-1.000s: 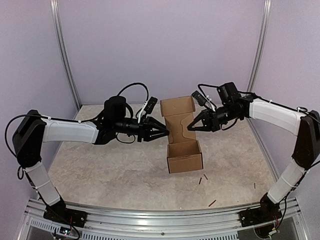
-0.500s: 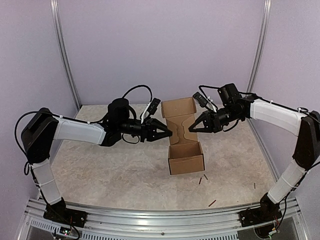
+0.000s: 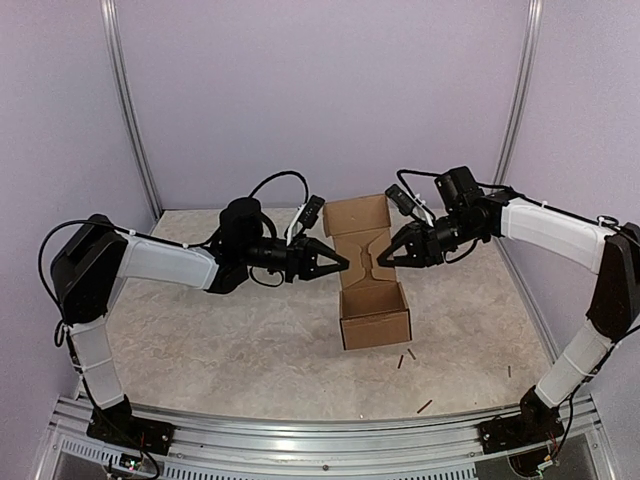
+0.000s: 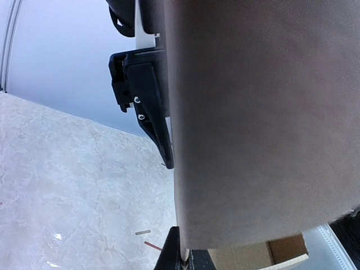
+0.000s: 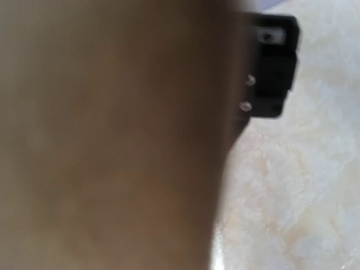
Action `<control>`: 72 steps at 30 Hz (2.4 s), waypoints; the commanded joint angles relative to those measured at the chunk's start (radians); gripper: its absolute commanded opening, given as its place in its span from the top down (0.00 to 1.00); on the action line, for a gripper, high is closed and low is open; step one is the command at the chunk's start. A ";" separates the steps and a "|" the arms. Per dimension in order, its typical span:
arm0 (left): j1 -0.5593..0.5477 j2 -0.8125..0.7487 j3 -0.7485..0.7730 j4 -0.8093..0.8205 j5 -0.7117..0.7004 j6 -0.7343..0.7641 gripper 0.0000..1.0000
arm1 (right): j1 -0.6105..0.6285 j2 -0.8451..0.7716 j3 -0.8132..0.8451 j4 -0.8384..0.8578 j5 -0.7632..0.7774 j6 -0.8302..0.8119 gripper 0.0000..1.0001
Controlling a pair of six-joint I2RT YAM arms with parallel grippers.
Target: Fold the paper box
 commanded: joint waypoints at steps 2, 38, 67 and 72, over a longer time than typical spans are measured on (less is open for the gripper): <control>-0.001 -0.031 -0.007 -0.103 -0.058 0.113 1.00 | 0.001 -0.029 0.097 -0.198 0.105 -0.186 0.61; 0.064 -0.249 -0.296 -0.390 -0.586 0.584 0.52 | 0.126 0.224 0.572 -0.379 0.783 -0.465 0.35; -0.044 -0.071 0.517 -1.238 -0.790 0.522 0.48 | 0.008 -0.053 -0.075 -0.014 0.634 -0.162 0.33; -0.076 -0.041 0.535 -1.252 -0.789 0.551 0.54 | -0.019 -0.054 -0.065 -0.031 0.608 -0.161 0.34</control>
